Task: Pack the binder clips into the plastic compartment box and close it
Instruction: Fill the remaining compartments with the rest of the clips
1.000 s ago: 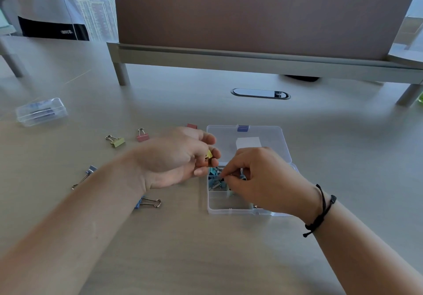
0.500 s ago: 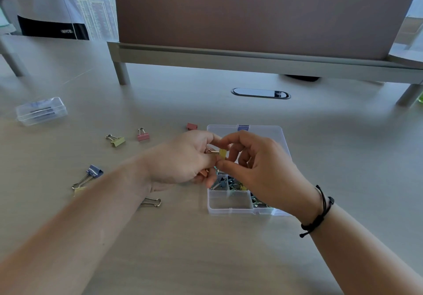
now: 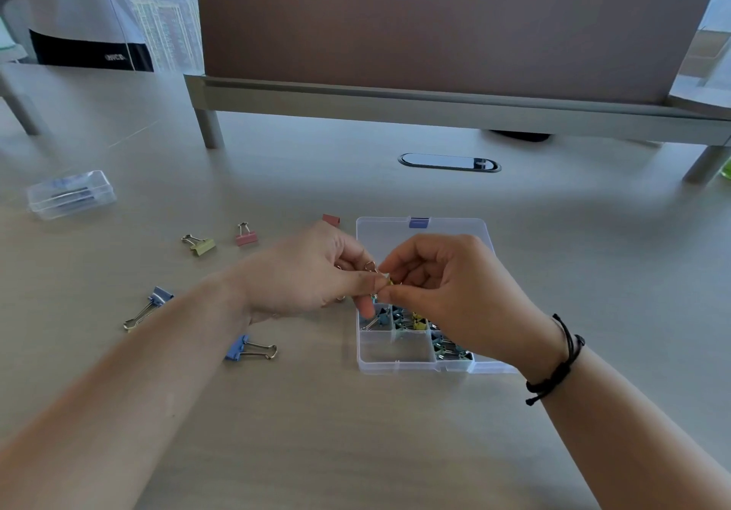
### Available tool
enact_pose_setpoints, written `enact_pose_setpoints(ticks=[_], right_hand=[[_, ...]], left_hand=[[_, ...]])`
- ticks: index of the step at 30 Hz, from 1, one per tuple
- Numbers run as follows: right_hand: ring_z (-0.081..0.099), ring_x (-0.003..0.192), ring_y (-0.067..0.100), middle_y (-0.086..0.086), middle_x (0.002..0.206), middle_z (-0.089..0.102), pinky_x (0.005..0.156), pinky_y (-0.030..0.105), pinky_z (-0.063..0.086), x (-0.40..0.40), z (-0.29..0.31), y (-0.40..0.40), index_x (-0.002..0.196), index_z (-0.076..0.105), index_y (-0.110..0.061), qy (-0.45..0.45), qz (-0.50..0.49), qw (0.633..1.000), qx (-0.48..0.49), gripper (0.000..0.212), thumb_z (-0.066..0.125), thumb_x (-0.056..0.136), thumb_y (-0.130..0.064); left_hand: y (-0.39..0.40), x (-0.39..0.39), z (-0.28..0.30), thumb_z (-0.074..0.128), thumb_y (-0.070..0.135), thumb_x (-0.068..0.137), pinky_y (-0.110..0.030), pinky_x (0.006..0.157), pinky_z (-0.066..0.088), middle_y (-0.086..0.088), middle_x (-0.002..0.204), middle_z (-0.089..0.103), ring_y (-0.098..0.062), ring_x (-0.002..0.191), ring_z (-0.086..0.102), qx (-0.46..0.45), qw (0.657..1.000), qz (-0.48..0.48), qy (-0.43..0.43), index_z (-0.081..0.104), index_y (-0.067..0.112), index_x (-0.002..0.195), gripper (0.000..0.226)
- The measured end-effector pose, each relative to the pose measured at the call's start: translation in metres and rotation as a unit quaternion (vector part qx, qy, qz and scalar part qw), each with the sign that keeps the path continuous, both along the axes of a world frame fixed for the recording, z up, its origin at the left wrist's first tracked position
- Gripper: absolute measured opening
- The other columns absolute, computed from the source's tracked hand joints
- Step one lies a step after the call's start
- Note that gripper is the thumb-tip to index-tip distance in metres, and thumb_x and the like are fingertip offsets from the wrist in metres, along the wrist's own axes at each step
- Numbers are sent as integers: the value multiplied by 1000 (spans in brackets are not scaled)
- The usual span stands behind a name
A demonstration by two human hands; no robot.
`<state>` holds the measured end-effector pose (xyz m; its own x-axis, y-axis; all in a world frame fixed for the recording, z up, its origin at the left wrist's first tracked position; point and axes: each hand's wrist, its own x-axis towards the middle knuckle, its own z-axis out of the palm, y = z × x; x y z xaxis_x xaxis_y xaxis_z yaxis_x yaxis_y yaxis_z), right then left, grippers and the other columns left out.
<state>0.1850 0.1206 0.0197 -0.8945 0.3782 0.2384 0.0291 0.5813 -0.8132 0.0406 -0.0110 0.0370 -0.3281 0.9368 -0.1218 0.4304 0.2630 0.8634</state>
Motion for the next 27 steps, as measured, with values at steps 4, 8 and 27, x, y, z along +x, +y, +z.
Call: enact_pose_setpoints(ticks=[4,8,27], right_hand=[[66,68,24,0,77,69,69,45,58,0,1,1,93,69,-24,10,7,1000,-17,21,79,79,-11],[63,64,14,-5,79,72,62,27,53,0,3,2,100,60,-32,-33,18,999,5,33,80,78,-19],[56,75,6,-10,74,60,68,26,51,-7,-10,-11,69,69,-29,-131,-64,969,200,9,73,76,-30]], left_hand=[[0,0,0,69,28,91,-16,54,42,-4,72,75,-4,49,48,22,999,11,29,76,12,83,18],[0,-1,-3,73,33,88,-33,60,41,-13,74,73,-22,63,48,8,999,9,39,77,17,84,16],[-8,-5,8,79,22,80,-31,66,54,5,73,76,-13,68,69,-41,990,27,131,80,24,80,2]])
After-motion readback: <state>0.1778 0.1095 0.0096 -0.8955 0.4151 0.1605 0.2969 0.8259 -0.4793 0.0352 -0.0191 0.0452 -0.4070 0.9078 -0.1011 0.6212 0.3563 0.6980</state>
